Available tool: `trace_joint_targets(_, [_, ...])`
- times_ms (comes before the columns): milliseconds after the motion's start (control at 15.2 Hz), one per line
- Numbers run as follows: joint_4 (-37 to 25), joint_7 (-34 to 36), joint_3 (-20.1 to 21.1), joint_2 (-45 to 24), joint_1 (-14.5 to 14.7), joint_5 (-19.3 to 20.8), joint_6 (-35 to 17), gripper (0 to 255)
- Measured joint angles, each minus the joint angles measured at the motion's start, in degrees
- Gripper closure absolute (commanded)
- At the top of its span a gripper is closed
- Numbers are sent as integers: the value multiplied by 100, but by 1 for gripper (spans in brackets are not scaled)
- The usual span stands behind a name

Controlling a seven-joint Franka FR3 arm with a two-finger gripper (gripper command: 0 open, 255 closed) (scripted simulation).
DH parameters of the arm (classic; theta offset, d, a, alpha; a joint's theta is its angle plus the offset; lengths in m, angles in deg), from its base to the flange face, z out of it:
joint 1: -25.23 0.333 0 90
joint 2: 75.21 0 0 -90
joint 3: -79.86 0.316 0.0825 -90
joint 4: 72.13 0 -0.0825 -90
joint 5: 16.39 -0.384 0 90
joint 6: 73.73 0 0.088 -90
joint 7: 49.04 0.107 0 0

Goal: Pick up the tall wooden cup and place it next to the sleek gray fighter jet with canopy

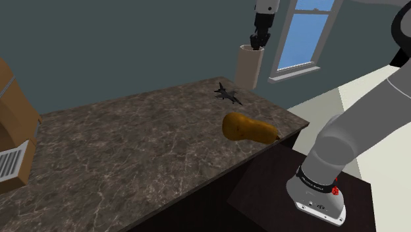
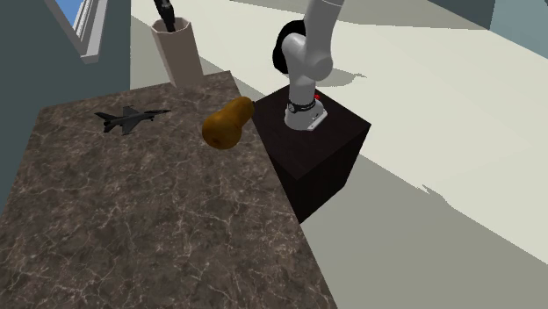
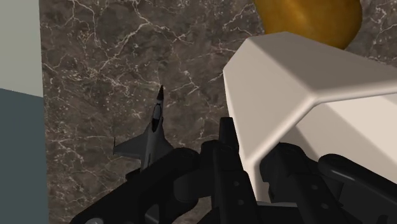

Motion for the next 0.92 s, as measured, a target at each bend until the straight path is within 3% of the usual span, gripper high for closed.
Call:
trace_joint_targets(594, [-703,-1333,-901,-732,-415,-2,-78,255])
trace_joint_targets(924, [-1538,-2166,-1417,-1504,-703,-257,15,255])
